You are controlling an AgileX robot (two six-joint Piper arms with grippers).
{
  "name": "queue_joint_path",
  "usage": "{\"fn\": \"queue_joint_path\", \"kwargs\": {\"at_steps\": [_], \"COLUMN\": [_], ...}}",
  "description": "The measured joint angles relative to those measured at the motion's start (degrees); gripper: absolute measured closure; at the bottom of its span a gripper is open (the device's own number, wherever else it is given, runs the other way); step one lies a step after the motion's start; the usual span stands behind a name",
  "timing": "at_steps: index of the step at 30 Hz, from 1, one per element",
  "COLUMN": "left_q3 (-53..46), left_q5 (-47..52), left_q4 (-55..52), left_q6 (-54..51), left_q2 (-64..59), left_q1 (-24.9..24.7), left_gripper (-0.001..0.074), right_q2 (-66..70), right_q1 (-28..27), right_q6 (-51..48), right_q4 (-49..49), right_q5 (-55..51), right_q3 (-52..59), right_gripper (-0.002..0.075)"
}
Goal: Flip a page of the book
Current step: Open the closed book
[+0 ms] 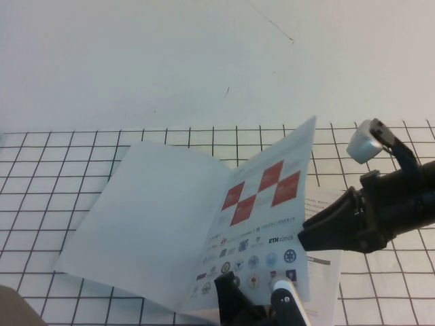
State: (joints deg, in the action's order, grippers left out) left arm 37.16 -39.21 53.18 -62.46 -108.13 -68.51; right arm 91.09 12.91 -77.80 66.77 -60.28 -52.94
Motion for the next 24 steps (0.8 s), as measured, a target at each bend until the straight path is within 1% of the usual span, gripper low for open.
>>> {"fn": "queue_joint_path", "kwargs": {"at_steps": [3, 6, 8, 11, 14, 17, 19, 21, 24], "left_q3": [0.0, 0.0, 0.0, 0.0, 0.0, 0.0, 0.0, 0.0, 0.0], "left_q5": [-0.1, -0.8, -1.6, -2.3, -2.5, -2.6, -2.6, -2.6, -2.6], "left_q4": [0.0, 0.0, 0.0, 0.0, 0.0, 0.0, 0.0, 0.0, 0.0], "left_q6": [1.9, 2.5, 2.8, 2.9, 3.0, 3.0, 3.1, 3.1, 3.1], "left_q2": [0.0, 0.0, 0.0, 0.0, 0.0, 0.0, 0.0, 0.0, 0.0], "left_q1": [0.1, 0.4, 0.5, 0.5, 0.5, 0.5, 0.5, 0.5, 0.5], "left_gripper": [0.0737, 0.0737, 0.0737, 0.0737, 0.0737, 0.0737, 0.0737, 0.0737, 0.0737], "right_q2": [-4.5, -7.7, -8.7, -8.8, -8.1, -6.9, -5.9, -4.8, -2.6], "right_q1": [0.0, 0.0, 0.0, 0.0, 0.0, 0.0, 0.0, 0.0, 0.0], "right_q6": [10.6, 20.8, 26.2, 30.4, 31.7, 31.9, 30.4, 25.3, 14.7], "right_q4": [-8.1, -17.1, -21.8, -24.6, -24.4, -22.3, -19.1, -13.7, -2.1], "right_q5": [5.6, 8.9, 9.9, 11.1, 14.2, 18.1, 20.4, 22.6, 24.1], "right_q3": [-0.2, -0.2, -0.1, 1.4, 4.7, 8.5, 10.8, 12.6, 14.1], "right_gripper": [0.0463, 0.0491, 0.0531, 0.0618, 0.0694, 0.0718, 0.0725, 0.0726, 0.0727]}}
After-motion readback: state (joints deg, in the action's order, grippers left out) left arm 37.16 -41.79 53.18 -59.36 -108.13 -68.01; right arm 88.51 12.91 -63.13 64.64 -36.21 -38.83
